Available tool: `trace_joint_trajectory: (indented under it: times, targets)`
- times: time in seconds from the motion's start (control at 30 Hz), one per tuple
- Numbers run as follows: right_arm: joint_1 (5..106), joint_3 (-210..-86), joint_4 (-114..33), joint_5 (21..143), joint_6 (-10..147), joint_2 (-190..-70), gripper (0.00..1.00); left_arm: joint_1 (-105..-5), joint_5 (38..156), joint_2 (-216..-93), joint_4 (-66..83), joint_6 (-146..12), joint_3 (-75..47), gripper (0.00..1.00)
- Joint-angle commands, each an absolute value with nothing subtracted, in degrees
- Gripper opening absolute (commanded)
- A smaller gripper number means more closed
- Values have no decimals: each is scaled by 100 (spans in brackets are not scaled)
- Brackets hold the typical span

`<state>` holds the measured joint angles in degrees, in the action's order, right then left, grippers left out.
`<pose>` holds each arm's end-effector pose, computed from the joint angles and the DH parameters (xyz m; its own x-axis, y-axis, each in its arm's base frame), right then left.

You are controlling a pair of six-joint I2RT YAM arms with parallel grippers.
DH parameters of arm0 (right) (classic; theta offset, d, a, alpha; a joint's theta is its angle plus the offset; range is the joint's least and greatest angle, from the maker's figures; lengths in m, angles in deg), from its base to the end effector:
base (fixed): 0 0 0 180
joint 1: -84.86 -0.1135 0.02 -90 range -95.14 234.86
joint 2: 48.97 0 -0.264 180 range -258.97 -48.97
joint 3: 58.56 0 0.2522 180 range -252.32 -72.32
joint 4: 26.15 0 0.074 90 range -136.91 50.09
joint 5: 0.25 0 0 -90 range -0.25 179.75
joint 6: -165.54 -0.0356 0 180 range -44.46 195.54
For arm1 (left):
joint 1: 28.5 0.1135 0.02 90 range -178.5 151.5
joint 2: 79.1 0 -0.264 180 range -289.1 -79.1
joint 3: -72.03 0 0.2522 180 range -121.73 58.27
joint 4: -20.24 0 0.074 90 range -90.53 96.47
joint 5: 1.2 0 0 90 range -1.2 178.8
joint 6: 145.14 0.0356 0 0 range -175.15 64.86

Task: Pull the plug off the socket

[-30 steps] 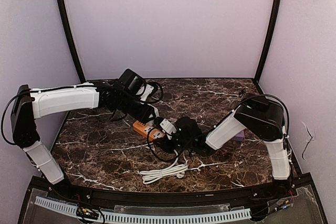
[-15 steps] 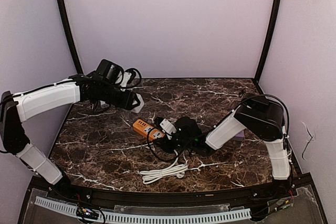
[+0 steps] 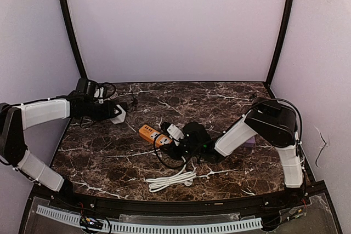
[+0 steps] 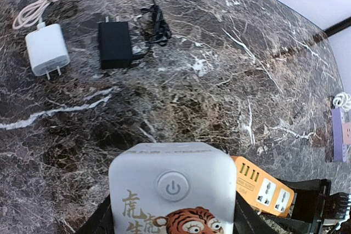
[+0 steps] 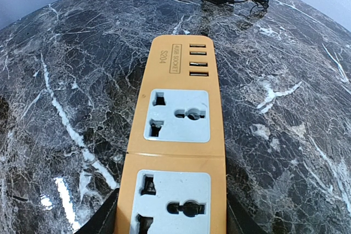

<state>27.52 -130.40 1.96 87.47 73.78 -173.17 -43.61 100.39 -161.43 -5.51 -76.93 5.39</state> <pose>0.2267 0.3563 0.0871 -0.2480 -0.3300 -0.9108 -0.8536 0.5191 0.0443 0.2966 -0.0875 0.2349 -0.7421 -0.1763 -0.6467 0.1349 0.9058 -0.4017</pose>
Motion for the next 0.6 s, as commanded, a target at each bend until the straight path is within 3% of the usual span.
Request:
trace_joint_trajectory:
  times: [0.0, 0.17, 0.57]
  targets:
    - [2774, -12978, -465, 8927, 7361, -17606, 0, -3880, 10483, -15892, 362, -8206, 1024, 8]
    - [2778, -12965, -462, 8947, 7353, -17590, 0, -3280, 10831, -16047, 891, -8432, 1378, 10]
    - [2774, -12960, -463, 8949, 7373, -17595, 0, -2885, 11245, -16655, 1578, -8840, 1620, 15]
